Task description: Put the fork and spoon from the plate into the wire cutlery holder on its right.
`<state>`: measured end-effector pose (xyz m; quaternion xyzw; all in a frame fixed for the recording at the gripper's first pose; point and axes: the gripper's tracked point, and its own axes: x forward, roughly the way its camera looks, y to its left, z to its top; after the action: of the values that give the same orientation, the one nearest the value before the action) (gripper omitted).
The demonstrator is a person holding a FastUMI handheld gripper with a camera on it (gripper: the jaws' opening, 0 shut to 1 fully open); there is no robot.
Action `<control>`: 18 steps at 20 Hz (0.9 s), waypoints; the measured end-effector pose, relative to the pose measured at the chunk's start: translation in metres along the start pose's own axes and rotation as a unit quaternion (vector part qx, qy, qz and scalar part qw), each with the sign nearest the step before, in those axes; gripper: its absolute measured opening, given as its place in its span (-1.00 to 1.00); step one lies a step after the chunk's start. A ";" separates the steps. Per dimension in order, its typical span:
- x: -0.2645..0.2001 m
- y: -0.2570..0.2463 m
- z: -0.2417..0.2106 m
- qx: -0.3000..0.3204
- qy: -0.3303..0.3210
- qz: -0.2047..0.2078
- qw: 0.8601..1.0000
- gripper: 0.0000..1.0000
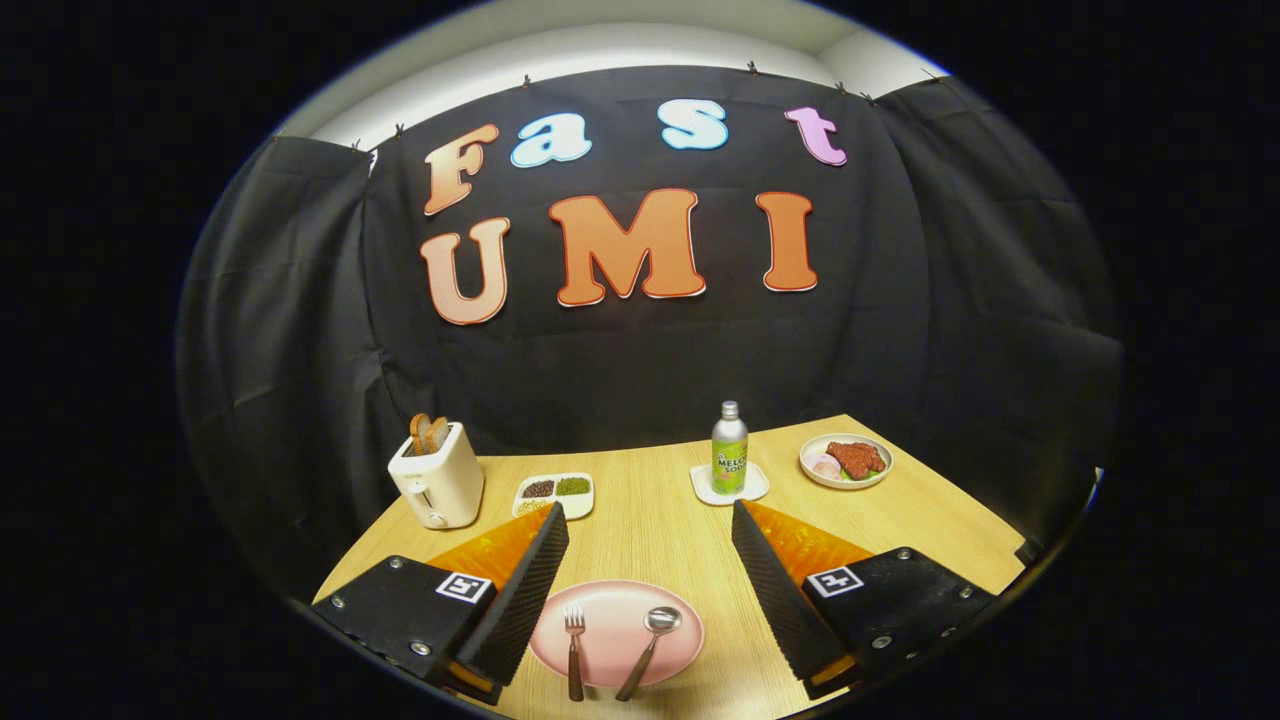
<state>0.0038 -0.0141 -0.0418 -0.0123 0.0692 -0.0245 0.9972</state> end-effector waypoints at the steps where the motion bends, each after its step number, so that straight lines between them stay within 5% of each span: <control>1: 0.000 -0.002 -0.001 0.000 0.002 -0.002 1.000 0.97; 18: 0.010 -0.008 -0.030 -0.020 0.021 -0.020 0.999 0.97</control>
<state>0.0093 -0.0232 -0.0727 -0.0330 0.0907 -0.0428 0.9944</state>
